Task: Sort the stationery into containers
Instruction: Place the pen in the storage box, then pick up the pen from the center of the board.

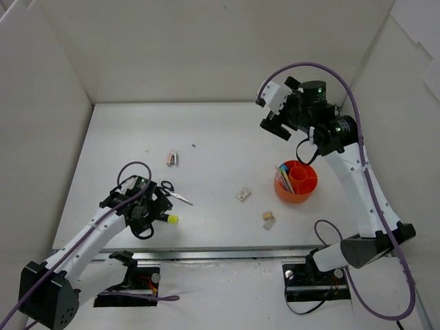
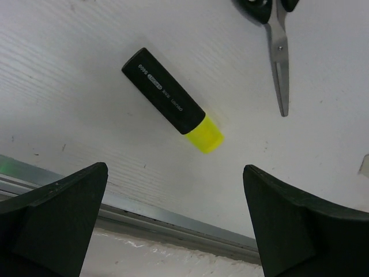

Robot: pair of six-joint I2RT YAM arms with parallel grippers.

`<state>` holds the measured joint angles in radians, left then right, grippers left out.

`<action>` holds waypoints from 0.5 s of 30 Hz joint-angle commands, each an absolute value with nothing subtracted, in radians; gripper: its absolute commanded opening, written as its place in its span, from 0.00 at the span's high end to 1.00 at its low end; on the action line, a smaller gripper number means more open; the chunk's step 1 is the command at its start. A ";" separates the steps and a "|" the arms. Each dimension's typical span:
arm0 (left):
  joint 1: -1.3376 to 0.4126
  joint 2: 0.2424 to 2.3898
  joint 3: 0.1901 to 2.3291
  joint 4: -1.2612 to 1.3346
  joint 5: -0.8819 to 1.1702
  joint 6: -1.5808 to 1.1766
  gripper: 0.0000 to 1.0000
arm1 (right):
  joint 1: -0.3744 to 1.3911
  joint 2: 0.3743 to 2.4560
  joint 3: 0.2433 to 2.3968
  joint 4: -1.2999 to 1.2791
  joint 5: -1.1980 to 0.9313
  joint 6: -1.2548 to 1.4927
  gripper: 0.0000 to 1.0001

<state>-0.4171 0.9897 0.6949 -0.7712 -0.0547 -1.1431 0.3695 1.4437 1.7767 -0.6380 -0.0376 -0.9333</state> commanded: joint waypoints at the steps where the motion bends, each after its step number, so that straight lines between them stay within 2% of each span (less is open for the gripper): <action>1: -0.420 0.969 0.677 -0.766 -0.100 -1.342 0.00 | 0.356 1.404 1.674 -0.339 -0.149 -0.571 0.02; 4: -0.420 0.977 0.643 -0.723 -0.139 -1.433 0.01 | 0.348 1.346 1.521 -0.175 -0.053 -0.250 0.02; 7: -0.420 0.992 0.632 -0.724 -0.212 -1.511 0.02 | 0.350 1.248 1.313 -0.013 -0.022 -0.102 0.02; 10: -0.420 1.008 0.632 -0.707 -0.267 -1.535 0.06 | 0.350 1.131 1.110 0.164 -0.047 -0.011 0.02; 15: -0.411 1.090 0.632 -0.637 -0.279 -1.549 0.09 | 0.356 0.991 0.960 0.282 -0.031 0.074 0.02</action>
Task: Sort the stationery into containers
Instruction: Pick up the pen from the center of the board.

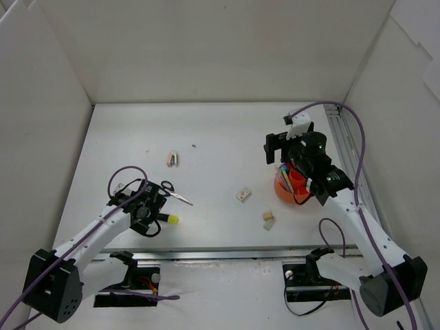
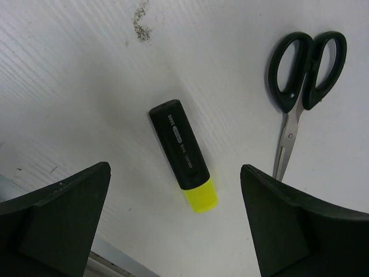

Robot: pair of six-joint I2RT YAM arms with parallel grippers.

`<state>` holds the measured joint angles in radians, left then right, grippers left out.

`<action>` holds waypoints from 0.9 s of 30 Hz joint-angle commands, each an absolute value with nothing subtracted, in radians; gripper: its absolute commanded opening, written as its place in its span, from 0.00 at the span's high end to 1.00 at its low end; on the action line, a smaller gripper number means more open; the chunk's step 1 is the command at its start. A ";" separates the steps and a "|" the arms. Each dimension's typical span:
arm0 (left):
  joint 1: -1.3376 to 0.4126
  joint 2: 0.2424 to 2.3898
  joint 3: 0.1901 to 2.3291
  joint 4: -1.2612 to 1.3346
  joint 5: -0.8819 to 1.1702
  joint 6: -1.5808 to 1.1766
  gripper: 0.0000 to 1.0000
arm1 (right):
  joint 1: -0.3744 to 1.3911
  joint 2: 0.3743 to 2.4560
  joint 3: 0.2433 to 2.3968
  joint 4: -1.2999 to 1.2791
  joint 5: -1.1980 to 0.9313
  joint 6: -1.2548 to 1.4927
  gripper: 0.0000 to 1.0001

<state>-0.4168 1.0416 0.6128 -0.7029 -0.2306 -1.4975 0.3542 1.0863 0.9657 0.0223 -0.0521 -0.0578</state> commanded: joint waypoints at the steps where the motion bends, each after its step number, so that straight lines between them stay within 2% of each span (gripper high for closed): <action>1: -0.411 1.107 0.632 -0.621 -0.276 -1.551 0.11 | 0.360 0.982 0.947 0.282 -0.015 0.084 0.02; 9: -0.411 1.259 0.650 -0.560 -0.250 -1.526 0.38 | 0.414 0.943 0.917 0.261 0.100 0.081 0.02; 12: -0.411 1.281 0.669 -0.554 -0.261 -1.511 0.52 | 0.425 0.924 0.900 0.264 0.098 0.081 0.02; 16: -0.411 1.315 0.690 -0.545 -0.253 -1.491 0.79 | 0.437 0.896 0.876 0.255 0.126 0.084 0.02; 18: -0.411 1.333 0.704 -0.540 -0.252 -1.485 0.84 | 0.442 0.873 0.867 0.242 0.143 0.086 0.02; 20: -0.411 1.347 0.710 -0.535 -0.247 -1.473 0.95 | 0.448 0.862 0.862 0.226 0.152 0.080 0.02; 22: -0.411 1.348 0.709 -0.526 -0.232 -1.463 1.00 | 0.449 0.844 0.851 0.219 0.149 0.072 0.02; 26: -0.446 1.315 0.727 -0.534 -0.242 -1.448 1.00 | 0.457 0.833 0.830 0.213 0.052 0.057 0.02; 27: -0.469 1.302 0.741 -0.540 -0.261 -1.444 1.00 | 0.459 0.827 0.810 0.222 -0.033 0.061 0.02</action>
